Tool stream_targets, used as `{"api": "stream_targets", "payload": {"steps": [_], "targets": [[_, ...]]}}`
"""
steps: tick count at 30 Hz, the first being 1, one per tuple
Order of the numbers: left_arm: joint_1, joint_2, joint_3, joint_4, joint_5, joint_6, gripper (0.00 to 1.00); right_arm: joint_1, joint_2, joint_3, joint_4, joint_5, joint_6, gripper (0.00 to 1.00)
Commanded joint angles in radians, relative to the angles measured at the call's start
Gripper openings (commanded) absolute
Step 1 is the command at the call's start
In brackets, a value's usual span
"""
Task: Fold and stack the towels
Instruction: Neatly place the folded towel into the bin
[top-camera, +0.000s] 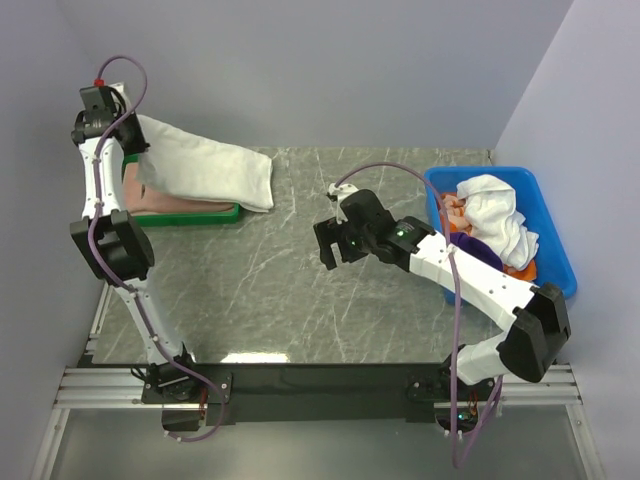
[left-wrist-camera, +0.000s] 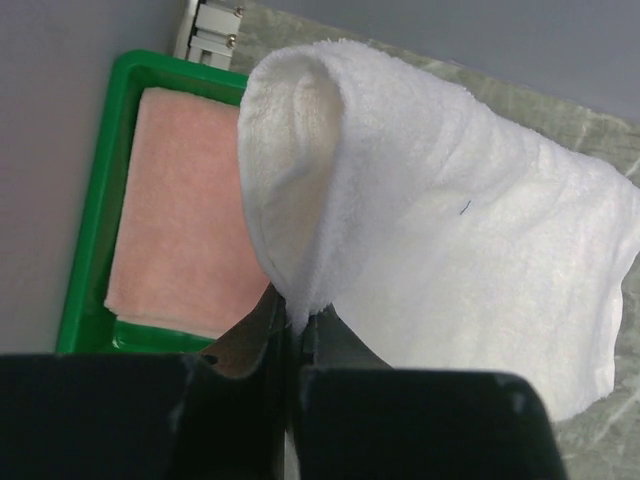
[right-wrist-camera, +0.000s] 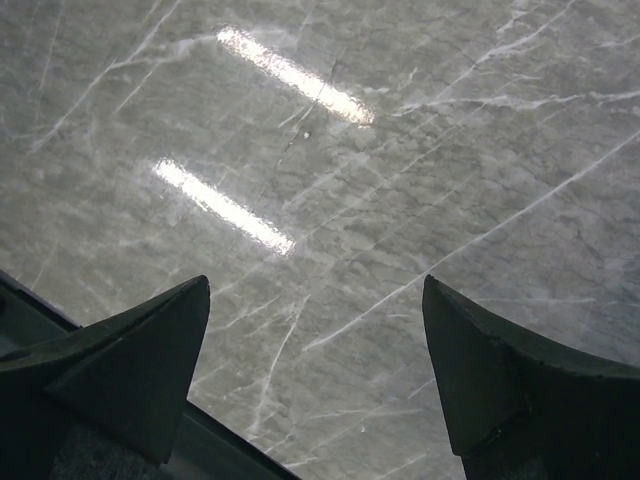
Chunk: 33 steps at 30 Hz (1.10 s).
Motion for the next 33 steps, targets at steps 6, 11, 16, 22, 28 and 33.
{"api": "stream_targets", "payload": {"steps": [6, 11, 16, 22, 28, 33], "targets": [[0.035, 0.008, 0.073, 0.062, 0.044, 0.124, 0.01, 0.010, 0.044, 0.087, -0.052, -0.025, 0.000, 0.91], [0.063, 0.026, 0.087, 0.054, -0.026, 0.141, 0.01, 0.021, 0.067, 0.115, -0.065, -0.023, -0.005, 0.91], [0.072, 0.030, 0.105, 0.065, -0.052, 0.167, 0.01, 0.035, 0.097, 0.124, -0.077, -0.013, 0.004, 0.91], [0.072, 0.048, 0.127, 0.052, -0.074, 0.193, 0.00, 0.073, 0.131, 0.153, -0.095, 0.021, 0.006, 0.92], [0.075, 0.059, 0.119, 0.043, -0.112, 0.210, 0.00, 0.087, 0.154, 0.173, -0.107, 0.027, 0.000, 0.92], [0.077, 0.057, 0.102, 0.051, -0.146, 0.204, 0.01, 0.094, 0.166, 0.184, -0.109, 0.030, -0.002, 0.92]]}}
